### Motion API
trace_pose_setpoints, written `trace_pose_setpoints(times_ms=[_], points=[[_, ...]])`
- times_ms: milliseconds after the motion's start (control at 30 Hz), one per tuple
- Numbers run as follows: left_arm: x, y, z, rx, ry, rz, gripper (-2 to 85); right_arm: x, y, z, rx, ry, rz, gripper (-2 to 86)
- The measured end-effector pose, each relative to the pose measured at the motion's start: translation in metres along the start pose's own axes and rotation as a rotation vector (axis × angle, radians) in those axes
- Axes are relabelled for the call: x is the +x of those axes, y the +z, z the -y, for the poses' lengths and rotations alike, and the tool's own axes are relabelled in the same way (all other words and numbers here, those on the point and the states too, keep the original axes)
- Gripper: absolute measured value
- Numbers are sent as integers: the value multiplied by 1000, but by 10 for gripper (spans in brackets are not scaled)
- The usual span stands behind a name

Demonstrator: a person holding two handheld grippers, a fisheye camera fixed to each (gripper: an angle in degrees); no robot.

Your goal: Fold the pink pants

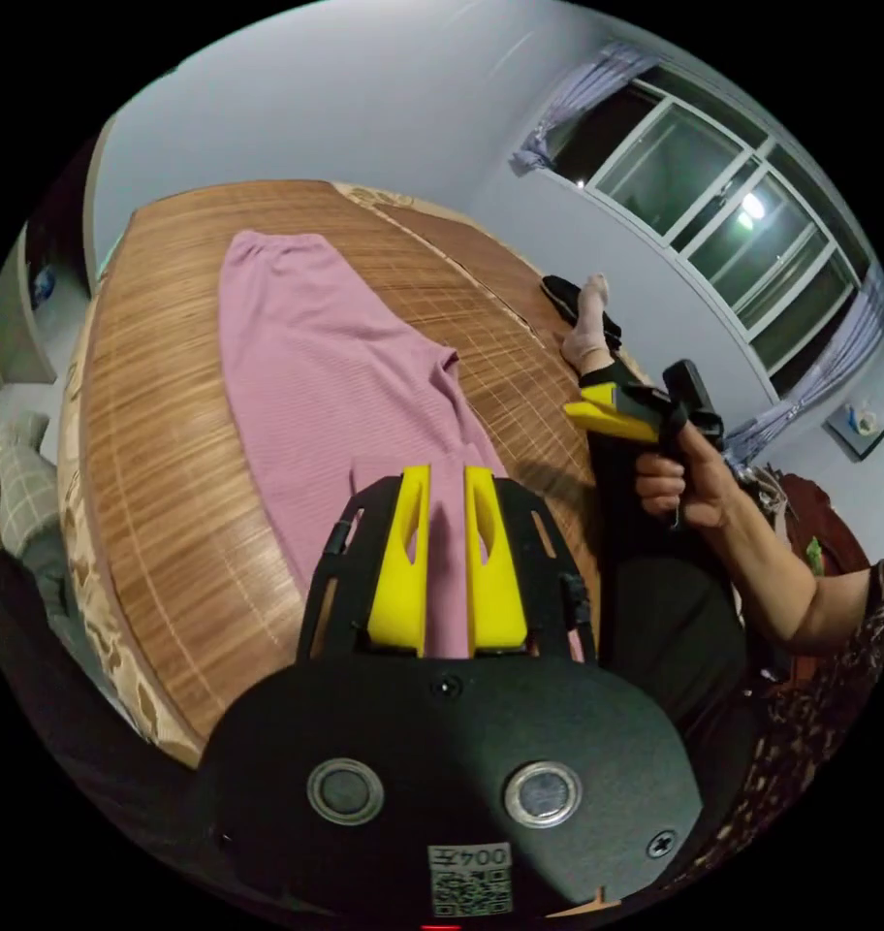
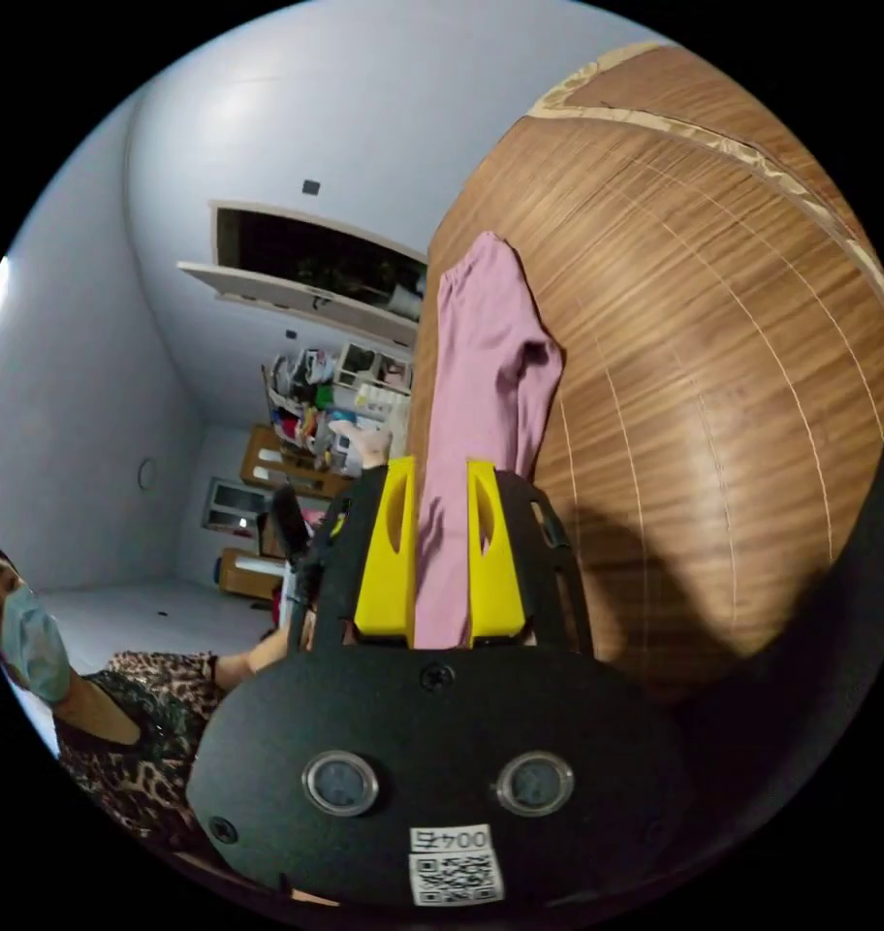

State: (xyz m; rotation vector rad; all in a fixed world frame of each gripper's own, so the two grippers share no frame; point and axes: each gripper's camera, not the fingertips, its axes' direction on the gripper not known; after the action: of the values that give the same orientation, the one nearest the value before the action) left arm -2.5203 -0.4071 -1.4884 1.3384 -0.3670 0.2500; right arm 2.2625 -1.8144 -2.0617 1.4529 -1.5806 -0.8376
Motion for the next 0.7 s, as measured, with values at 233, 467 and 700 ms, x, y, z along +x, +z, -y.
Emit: trace_pose_setpoints(times_ms=[233,467,700], points=[[5,79,12,-46,56,82,20,81,24,95,-12,173,228,140],[-1,96,14,-43,3,-17,10,139,60,132,-70,243,231,146],[13,109,18,-39,23,21,8,156,84,149,-86,193,194,128]])
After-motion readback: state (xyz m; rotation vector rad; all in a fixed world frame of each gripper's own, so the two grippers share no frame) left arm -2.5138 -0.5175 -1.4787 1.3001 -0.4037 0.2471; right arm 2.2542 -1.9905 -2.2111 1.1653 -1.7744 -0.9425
